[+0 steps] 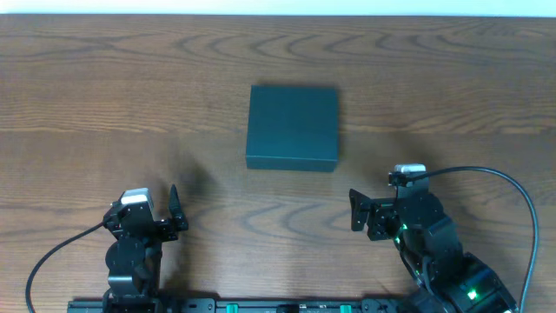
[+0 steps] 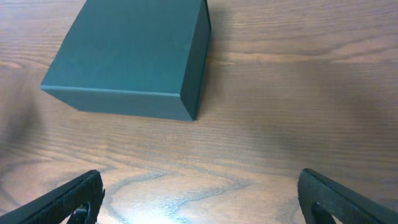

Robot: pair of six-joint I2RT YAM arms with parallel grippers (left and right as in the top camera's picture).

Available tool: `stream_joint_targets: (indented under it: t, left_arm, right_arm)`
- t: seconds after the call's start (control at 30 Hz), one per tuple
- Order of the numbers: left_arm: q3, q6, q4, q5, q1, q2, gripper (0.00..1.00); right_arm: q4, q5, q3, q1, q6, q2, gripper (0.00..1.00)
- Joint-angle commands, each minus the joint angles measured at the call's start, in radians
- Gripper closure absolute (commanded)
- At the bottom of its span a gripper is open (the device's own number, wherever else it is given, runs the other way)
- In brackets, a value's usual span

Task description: Pack container

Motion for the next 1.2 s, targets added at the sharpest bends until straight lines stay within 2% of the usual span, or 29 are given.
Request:
stream_joint_targets:
  t: [0.0,0.23,0.43,0.63,0.9,1.17]
  left_arm:
    - [-0.023,0.011,-0.003,-0.025,-0.002,-0.009,0.05]
    - [-0.023,0.011,-0.003,-0.025,-0.002,-0.009,0.05]
    - [-0.023,0.011,-0.003,-0.025,-0.002,-0.009,0.05]
    - [-0.023,0.011,-0.003,-0.025,-0.002,-0.009,0.05]
    - [-0.023,0.011,-0.003,-0.025,-0.002,-0.009,0.05]
    - [-0.023,0.011,-0.003,-0.025,-0.002,-0.009,0.05]
  right_arm:
    - [-0.001,0.01,0.003,-0.009,-0.009,-0.004,0.01]
    - [-0.014,0.014,0.003,-0.032,-0.015,-0.01,0.01]
    - [-0.047,0.006,-0.073,-0.278,-0.104,-0.143,0.01]
    - [0.082,-0.15,-0.261,-0.451,-0.259,-0.324,0.01]
    - [0.145,-0.189,-0.425,-0.464,-0.29,-0.486,0.01]
    - [0.145,-0.2,-0.464,-0.464,-0.29,-0.605,0.01]
